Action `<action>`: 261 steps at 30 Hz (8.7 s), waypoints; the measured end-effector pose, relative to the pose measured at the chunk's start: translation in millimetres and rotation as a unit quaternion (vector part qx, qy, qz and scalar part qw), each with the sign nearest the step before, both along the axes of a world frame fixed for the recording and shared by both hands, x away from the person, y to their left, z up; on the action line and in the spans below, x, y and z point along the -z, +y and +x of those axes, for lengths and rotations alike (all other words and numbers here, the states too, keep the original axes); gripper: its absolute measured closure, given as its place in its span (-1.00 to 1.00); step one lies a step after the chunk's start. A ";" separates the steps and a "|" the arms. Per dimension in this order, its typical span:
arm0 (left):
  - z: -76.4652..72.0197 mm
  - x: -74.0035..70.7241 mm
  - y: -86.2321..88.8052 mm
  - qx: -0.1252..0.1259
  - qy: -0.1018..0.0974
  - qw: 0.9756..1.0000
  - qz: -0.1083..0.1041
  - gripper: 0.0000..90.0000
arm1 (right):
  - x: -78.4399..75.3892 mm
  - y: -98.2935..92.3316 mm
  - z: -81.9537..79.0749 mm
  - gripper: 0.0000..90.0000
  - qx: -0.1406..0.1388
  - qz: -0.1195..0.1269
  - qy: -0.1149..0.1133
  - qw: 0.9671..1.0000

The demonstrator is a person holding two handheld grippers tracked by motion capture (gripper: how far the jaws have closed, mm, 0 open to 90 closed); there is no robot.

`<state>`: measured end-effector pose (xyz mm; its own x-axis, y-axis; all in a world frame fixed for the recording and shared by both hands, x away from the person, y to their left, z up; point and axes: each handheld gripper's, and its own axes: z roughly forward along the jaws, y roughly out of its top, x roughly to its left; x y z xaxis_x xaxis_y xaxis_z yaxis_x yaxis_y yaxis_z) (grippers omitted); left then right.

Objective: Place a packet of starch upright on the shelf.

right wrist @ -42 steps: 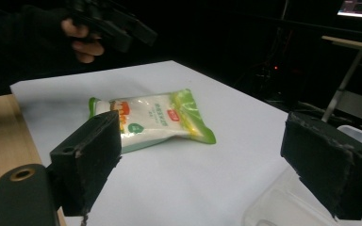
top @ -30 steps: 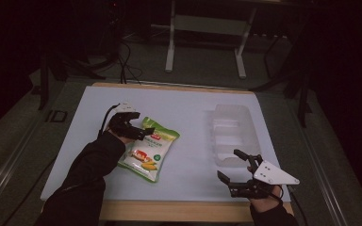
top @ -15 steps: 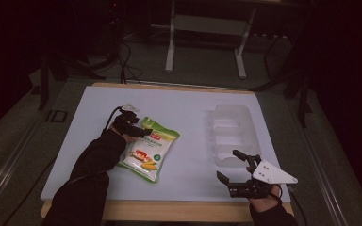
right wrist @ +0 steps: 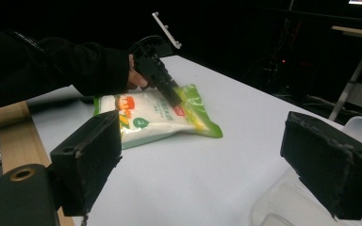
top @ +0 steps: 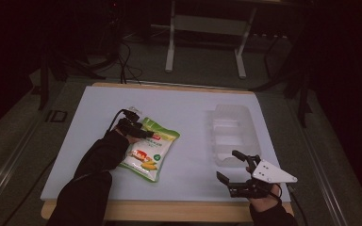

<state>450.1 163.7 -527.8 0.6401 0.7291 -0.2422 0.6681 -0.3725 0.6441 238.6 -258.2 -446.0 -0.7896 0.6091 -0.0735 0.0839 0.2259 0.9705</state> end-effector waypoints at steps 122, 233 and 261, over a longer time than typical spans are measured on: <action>-142.8 -175.2 -101.2 0.148 -0.219 0.945 -0.191 0.94 | -25.4 48.8 50.7 0.17 -0.024 0.055 0.063 0.996; -157.8 -40.8 -13.5 0.051 -0.185 0.966 -0.174 -1.00 | 12.0 -86.2 163.9 0.91 0.093 0.041 0.203 0.974; -165.2 -45.6 -15.2 0.062 -0.195 0.964 -0.167 -1.00 | -30.5 -83.0 86.3 -0.70 0.152 0.034 0.121 0.980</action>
